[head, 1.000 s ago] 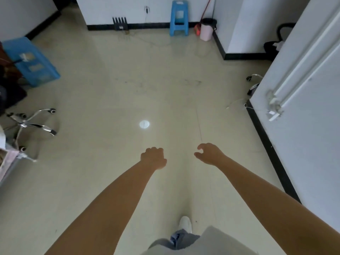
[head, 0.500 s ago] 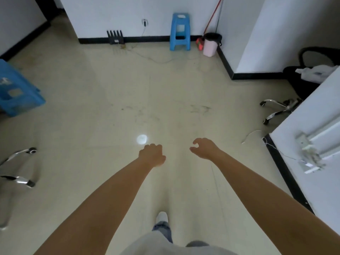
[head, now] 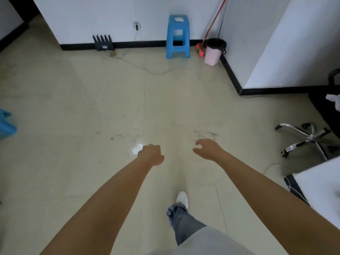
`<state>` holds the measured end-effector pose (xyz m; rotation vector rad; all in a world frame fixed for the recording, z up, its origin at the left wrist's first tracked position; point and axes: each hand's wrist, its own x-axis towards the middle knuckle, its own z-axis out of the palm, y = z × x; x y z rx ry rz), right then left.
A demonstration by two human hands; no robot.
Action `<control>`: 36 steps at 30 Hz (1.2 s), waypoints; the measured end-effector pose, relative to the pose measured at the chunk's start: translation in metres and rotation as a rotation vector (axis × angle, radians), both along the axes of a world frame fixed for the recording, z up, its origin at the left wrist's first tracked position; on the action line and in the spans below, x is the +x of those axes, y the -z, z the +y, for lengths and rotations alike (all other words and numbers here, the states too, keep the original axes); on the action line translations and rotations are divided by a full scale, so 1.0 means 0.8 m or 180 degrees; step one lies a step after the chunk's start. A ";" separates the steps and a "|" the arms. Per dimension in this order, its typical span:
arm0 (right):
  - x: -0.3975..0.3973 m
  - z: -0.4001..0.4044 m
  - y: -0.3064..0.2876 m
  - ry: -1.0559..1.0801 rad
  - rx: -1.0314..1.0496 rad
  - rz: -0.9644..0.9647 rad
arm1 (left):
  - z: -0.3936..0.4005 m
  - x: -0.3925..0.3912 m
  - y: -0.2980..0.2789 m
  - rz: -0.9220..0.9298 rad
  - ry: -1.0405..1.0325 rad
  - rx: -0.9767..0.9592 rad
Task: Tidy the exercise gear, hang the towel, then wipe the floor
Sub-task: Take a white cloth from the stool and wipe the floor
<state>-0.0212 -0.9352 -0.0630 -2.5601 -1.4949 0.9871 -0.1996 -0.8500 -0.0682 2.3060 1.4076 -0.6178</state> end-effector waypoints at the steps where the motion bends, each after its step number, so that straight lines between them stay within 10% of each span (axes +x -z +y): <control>1: 0.022 0.036 -0.001 -0.0013 0.0001 0.0010 | 0.034 0.023 -0.004 -0.0018 -0.0032 -0.0005; 36: 0.686 1.213 -0.016 0.0606 0.0261 0.0308 | 1.232 0.663 -0.011 0.0074 0.0146 -0.0062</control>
